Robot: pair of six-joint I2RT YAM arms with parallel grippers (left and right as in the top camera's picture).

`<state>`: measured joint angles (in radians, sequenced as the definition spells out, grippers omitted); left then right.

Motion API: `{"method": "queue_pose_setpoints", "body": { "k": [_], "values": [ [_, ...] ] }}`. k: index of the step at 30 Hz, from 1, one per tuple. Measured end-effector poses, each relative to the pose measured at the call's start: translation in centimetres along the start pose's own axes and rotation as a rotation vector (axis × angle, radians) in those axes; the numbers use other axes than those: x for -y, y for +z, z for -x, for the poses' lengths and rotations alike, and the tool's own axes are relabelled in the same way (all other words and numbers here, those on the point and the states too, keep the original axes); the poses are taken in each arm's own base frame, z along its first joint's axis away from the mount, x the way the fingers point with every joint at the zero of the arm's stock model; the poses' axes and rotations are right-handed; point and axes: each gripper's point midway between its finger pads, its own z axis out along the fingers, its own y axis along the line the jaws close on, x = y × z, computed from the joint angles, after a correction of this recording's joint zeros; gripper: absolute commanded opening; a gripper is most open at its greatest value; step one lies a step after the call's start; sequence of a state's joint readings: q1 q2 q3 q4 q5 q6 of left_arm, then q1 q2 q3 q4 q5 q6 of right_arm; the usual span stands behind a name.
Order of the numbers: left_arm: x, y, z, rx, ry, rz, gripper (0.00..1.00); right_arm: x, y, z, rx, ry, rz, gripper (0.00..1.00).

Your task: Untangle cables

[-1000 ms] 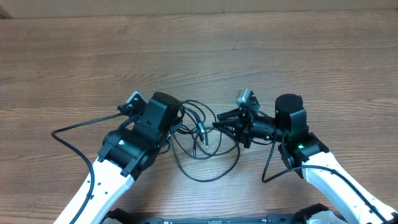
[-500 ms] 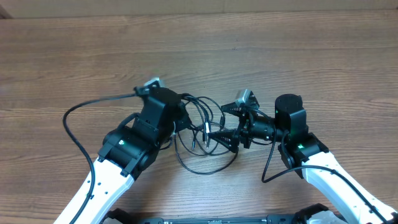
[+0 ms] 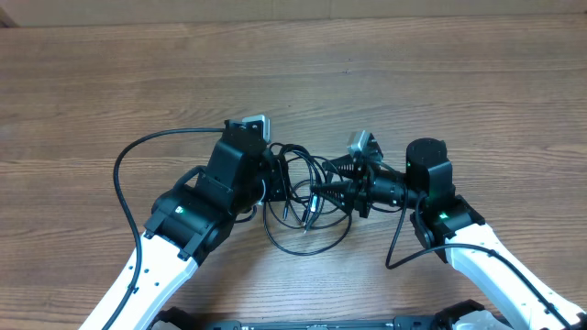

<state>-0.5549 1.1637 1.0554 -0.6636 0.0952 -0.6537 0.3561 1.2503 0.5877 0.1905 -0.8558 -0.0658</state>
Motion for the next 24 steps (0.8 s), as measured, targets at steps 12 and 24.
{"method": "queue_pose_setpoints", "body": {
  "k": [12, 24],
  "values": [
    [0.8, 0.0, -0.4, -0.025, 0.008, -0.046, 0.04, 0.1, 0.0, 0.0, 0.001, 0.012, -0.008, 0.24],
    [1.6, -0.1, -0.3, -0.027, 0.011, -0.084, 0.04, 0.2, 0.0, 0.1, 0.004, 0.004, -0.008, 0.32]
  ]
}}
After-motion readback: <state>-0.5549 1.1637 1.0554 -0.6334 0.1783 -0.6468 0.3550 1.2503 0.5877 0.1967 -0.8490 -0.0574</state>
